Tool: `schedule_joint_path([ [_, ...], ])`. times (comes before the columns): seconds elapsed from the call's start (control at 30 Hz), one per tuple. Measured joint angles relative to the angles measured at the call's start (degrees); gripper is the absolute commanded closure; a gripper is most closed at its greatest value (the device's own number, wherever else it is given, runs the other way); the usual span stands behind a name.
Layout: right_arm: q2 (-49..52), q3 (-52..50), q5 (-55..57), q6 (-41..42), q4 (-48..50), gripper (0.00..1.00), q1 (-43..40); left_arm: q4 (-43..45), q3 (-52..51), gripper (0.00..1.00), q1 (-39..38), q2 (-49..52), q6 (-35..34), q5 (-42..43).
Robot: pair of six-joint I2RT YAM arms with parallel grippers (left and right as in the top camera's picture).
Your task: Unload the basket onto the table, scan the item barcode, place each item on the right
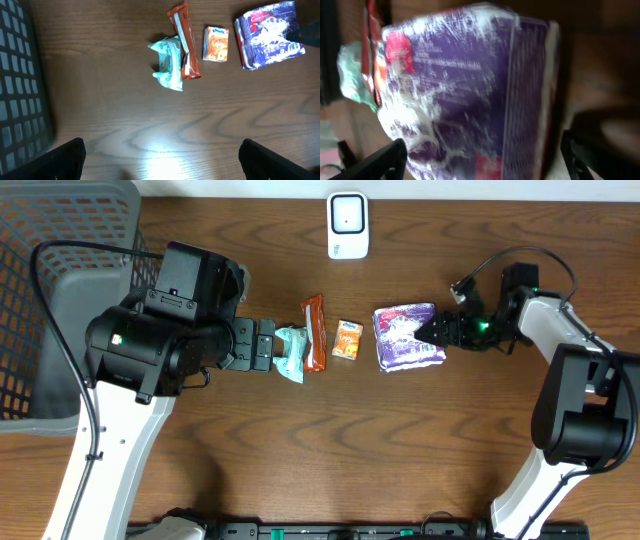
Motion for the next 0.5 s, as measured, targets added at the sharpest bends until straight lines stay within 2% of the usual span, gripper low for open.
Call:
schedule_joint_path([
  [0.07,0.2,-0.9,-1.4,0.6,2.2,0.28,0.2,0.0,0.0,0.02,0.0,0.0,0.0,0.0],
  [0.17,0.6,-1.6,-2.5,1.6,3.4,0.85,1.1,0.0,0.0,0.02,0.0,0.0,0.0,0.0],
  [0.2,0.8,-1.6,-2.8,1.7,3.4,0.96,1.4,0.0,0.0,0.02,0.0,0.0,0.0,0.0],
  [0.23,0.9,-1.6,-3.1,2.4,3.2,0.99,1.7,0.0,0.0,0.02,0.0,0.0,0.0,0.0],
  [0.37,0.9,-0.5,-3.3,5.1,0.3,0.99,2.1,0.0,0.0,0.02,0.0,0.0,0.0,0.0],
  [0.5,-0.3,3.0,4.3,7.1,-5.7,0.99,2.3,0.0,0.0,0.02,0.0,0.0,0.0,0.0],
])
